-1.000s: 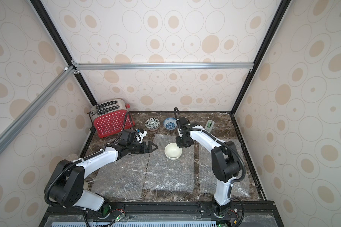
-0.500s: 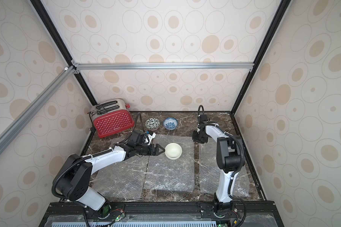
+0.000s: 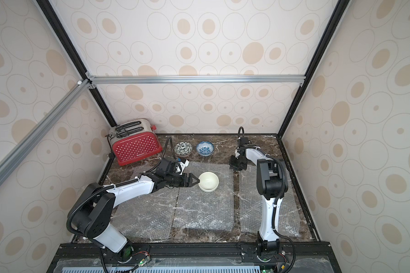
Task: Wrap bowls in bubble wrap
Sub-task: Wrap the bowl in bubble wrap.
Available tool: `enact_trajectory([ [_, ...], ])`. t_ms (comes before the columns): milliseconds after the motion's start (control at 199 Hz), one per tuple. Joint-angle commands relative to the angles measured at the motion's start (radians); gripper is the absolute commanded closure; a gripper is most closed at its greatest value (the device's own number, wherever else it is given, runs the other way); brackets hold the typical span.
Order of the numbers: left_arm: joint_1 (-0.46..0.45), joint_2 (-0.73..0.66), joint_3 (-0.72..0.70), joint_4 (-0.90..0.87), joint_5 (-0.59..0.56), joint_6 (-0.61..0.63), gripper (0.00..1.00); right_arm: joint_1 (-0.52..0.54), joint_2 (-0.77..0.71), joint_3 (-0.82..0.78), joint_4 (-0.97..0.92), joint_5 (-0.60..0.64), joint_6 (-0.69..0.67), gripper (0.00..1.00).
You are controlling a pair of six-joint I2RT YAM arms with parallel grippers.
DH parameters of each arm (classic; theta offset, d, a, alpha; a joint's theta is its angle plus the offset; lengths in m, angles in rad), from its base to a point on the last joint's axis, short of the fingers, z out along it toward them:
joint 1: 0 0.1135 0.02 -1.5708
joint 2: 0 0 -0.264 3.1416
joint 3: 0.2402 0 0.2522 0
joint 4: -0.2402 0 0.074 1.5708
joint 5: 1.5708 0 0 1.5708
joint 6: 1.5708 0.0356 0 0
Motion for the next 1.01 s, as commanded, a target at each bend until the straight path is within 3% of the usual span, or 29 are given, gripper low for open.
enact_trajectory([
  [0, -0.017, 0.022, 0.037, 0.028, -0.003, -0.016, 0.19, -0.001, -0.004, -0.028, 0.041, -0.085, -0.006, 0.84],
  [101, -0.021, 0.042, 0.046, 0.032, 0.006, -0.016, 0.20, 0.000, -0.029, -0.050, 0.070, -0.110, -0.001, 0.93],
  [312, -0.024, 0.057, 0.037, 0.041, -0.003, -0.019, 0.21, 0.000, -0.154, -0.109, 0.091, -0.112, 0.000, 0.99],
  [498, -0.027, 0.067, 0.027, 0.051, -0.011, -0.025, 0.20, 0.001, -0.279, -0.176, 0.111, -0.152, 0.000, 1.00],
  [735, -0.031, 0.097, 0.046, 0.059, -0.009, -0.031, 0.21, 0.014, -0.358, -0.252, 0.182, -0.338, 0.058, 1.00],
  [831, -0.032, 0.116, 0.061, 0.056, 0.002, -0.034, 0.29, 0.032, -0.386, -0.281, 0.208, -0.377, 0.074, 1.00],
  [1002, -0.037, 0.139, 0.058, 0.088, 0.007, -0.059, 0.30, 0.076, -0.408, -0.270, 0.163, -0.405, 0.045, 1.00],
])
